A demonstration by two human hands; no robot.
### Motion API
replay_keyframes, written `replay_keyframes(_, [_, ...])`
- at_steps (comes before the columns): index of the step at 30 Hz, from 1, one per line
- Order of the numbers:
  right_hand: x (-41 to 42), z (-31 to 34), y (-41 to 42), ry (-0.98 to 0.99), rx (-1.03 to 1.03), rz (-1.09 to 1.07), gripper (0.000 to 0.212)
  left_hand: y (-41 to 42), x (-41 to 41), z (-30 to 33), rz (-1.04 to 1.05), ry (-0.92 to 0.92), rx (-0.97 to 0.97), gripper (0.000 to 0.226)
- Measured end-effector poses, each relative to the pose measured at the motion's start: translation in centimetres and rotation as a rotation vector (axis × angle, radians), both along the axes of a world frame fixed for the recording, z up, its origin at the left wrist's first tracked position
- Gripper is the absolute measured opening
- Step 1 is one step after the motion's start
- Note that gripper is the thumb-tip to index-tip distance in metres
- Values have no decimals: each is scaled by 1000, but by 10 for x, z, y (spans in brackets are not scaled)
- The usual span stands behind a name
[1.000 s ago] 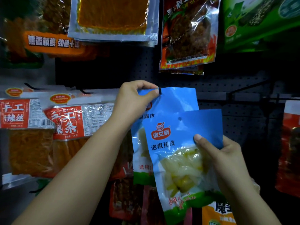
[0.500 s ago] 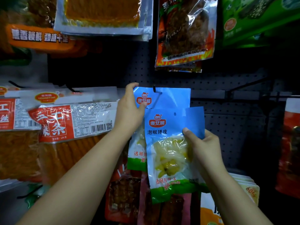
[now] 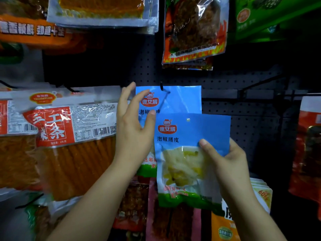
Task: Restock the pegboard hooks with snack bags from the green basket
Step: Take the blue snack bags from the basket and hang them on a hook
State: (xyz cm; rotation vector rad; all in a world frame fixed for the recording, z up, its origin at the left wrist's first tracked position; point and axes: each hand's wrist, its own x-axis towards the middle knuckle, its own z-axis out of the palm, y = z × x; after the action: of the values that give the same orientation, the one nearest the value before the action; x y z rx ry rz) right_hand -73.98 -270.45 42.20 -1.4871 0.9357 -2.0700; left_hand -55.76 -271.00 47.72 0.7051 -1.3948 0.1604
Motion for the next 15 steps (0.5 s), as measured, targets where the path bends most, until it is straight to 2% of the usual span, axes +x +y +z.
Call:
replay_keyframes(3, [9,8,17,36,-51,75,14,12,-2,-4,-124,-19,48,44])
replay_keyframes(5, [15,13,24,47,-67,139,15,16,-2,-4,-258,74,160,52])
replay_keyframes(7, [20,17,28,53,-68,184,15,18,1,-2,-475,216,275,42])
replay_keyframes(9, [23,21,28,78,-75,187,16,17,8,1,-639,305,355,22])
replay_keyframes(11, [25,26,28,116,-95,189,21,17,13,2,-610,283,327,12])
replay_keyframes(13, [27,36,30,128,-139,191,21,20,15,3,-545,249,246,16])
replay_keyframes(15, [29,49,32,110,-184,203,12,24,15,6,-513,231,168,22])
